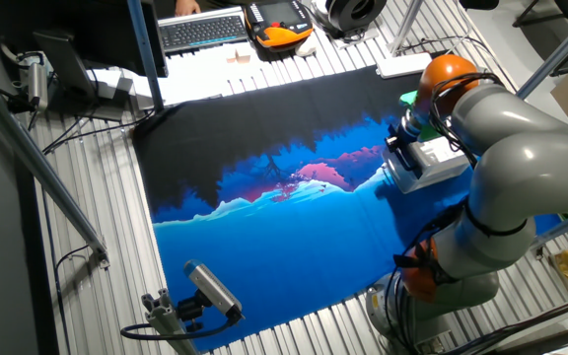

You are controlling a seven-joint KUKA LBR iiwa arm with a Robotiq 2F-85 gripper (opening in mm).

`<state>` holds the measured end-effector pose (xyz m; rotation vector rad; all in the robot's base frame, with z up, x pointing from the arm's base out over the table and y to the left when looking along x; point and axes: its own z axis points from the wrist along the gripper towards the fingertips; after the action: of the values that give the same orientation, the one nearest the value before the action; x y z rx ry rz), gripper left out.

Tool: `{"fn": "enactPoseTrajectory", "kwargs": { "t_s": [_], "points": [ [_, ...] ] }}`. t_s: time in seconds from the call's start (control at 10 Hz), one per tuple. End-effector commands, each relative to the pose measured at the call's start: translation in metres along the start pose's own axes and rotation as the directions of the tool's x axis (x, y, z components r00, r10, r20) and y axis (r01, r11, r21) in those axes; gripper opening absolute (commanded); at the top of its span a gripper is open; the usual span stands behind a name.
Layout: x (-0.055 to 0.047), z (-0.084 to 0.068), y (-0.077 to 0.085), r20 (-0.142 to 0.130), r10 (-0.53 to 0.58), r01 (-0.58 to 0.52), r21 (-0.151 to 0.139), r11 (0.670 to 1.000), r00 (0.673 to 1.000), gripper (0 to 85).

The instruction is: Grasp the handle and close the drawer

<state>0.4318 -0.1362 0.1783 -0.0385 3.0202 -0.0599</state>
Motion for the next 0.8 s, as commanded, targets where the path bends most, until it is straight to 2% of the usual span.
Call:
{"fn": "enactPoseTrajectory", "kwargs": {
  "t_s": [0.0, 0.3, 0.4, 0.7],
  "points": [
    [-0.0001, -0.0002, -0.0001, 0.0, 0.0, 0.0, 0.0, 1.0, 1.0, 34.0],
    [-0.0002, -0.001, -0.0003, 0.002, 0.0, 0.0, -0.001, 1.0, 1.0, 34.0],
    [-0.0002, -0.001, -0.0002, 0.002, 0.0, 0.0, -0.005, 1.0, 1.0, 17.0],
    [-0.0003, -0.0043, -0.0009, 0.0, 0.0, 0.0, -0.005, 1.0, 1.0, 17.0]
  ]
}}
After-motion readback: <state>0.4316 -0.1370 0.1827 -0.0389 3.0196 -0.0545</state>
